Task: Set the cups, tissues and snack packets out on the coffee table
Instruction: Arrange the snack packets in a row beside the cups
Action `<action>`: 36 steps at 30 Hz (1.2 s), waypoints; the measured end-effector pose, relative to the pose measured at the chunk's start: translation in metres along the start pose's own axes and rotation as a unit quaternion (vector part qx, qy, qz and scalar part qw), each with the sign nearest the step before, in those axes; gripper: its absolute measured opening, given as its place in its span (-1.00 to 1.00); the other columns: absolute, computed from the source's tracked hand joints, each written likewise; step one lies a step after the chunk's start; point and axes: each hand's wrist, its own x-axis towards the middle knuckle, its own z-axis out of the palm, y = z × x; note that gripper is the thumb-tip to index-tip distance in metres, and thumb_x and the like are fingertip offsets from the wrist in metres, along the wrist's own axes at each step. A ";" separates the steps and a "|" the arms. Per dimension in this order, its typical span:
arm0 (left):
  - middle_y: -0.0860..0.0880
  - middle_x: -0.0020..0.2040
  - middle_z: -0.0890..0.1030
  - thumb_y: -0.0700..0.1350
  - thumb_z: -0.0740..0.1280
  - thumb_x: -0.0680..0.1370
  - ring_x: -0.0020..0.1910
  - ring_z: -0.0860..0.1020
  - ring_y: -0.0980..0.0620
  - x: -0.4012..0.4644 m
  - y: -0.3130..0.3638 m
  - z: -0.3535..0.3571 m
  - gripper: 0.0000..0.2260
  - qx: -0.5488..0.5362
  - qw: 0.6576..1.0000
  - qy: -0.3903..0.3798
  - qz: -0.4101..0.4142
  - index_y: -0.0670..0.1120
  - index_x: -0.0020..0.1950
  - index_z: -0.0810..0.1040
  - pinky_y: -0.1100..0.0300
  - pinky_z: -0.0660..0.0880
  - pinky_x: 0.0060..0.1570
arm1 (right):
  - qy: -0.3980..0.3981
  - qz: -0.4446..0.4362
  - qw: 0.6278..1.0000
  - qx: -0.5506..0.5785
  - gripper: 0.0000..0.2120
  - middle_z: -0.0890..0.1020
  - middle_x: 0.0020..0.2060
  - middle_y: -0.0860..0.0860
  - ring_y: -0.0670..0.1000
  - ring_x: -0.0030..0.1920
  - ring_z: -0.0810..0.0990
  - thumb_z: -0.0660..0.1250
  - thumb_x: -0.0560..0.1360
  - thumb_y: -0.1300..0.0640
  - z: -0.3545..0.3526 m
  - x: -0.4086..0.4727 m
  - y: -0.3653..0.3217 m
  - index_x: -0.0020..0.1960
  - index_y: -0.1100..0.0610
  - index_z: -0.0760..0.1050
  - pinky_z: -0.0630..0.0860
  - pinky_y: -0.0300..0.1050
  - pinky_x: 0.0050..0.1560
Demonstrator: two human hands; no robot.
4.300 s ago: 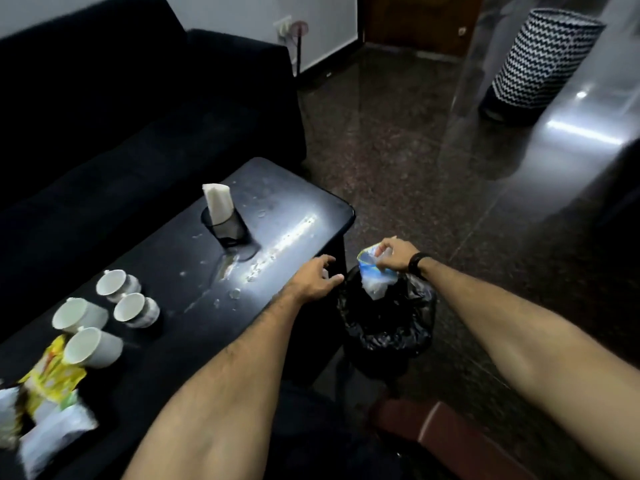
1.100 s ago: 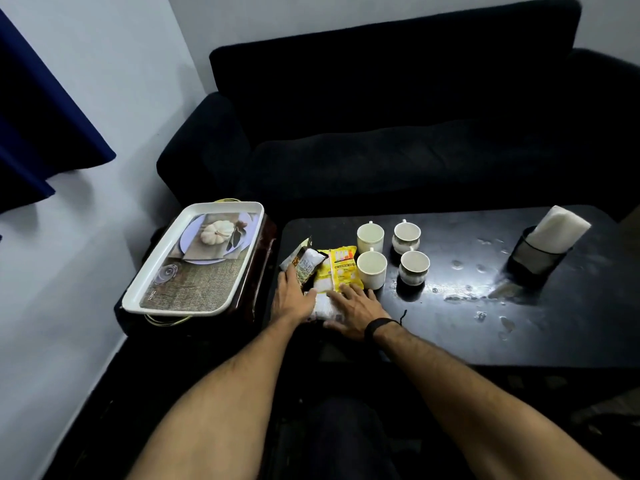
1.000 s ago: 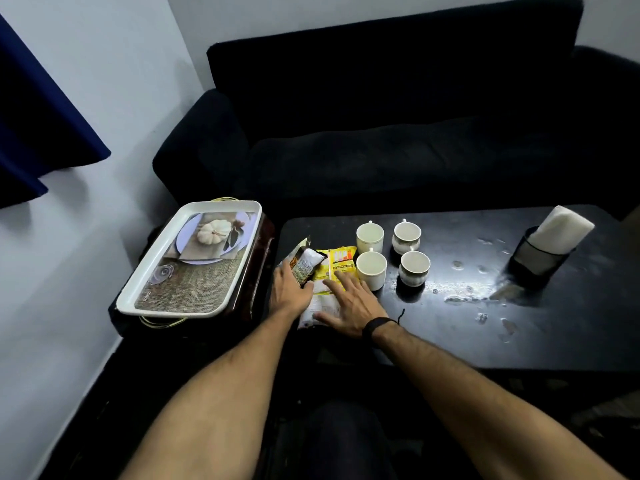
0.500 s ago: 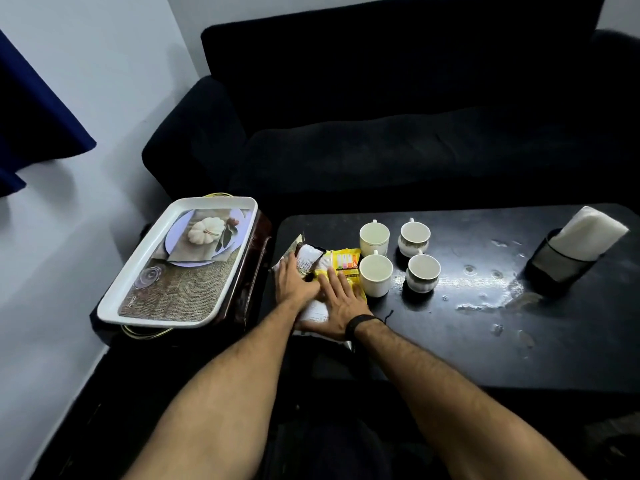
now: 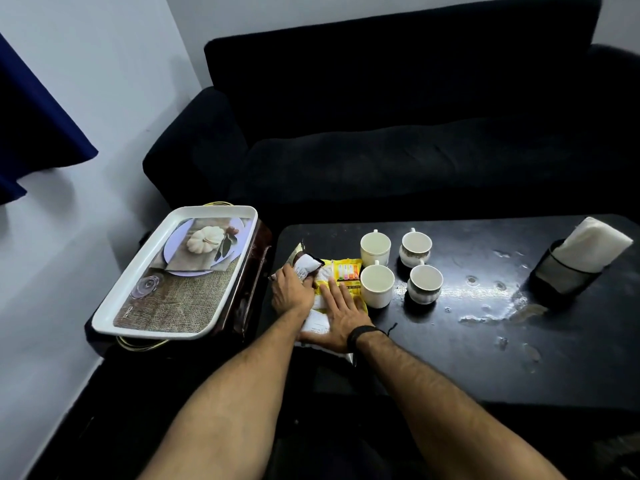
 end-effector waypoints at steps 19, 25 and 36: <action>-0.13 -0.01 0.60 0.09 0.22 0.57 0.00 0.56 -0.13 -0.007 -0.056 -0.018 -0.69 -0.587 0.779 -0.057 -0.213 -0.12 0.03 0.59 -0.01 0.42 0.16 | -0.030 0.012 0.999 -0.001 0.26 -0.43 0.50 -0.14 0.02 0.54 -0.38 -0.04 0.07 -0.72 -0.008 -0.007 -0.002 0.52 -0.10 -0.43 -0.16 0.28 0.52; -0.19 0.52 0.30 0.14 0.33 0.55 0.50 0.28 -0.17 -0.025 -0.061 0.003 -0.33 -0.260 0.958 0.003 -0.123 -0.17 0.54 0.26 -0.01 0.24 0.47 | -0.028 0.011 1.000 -0.008 0.24 -0.41 0.51 -0.10 0.03 0.54 -0.36 -0.04 0.11 -0.71 -0.009 -0.009 -0.005 0.53 -0.07 -0.41 -0.21 0.19 0.51; -0.11 0.48 0.40 0.04 0.19 0.62 0.44 0.34 -0.10 -0.037 -0.081 0.016 -0.44 -0.041 0.997 0.065 0.014 -0.09 0.58 0.17 -0.02 0.23 0.39 | 0.038 0.010 0.998 0.045 -0.22 -0.06 0.59 0.00 0.08 0.58 -0.05 -0.14 0.51 -0.41 -0.020 -0.014 -0.013 0.57 0.02 -0.04 0.03 0.17 0.51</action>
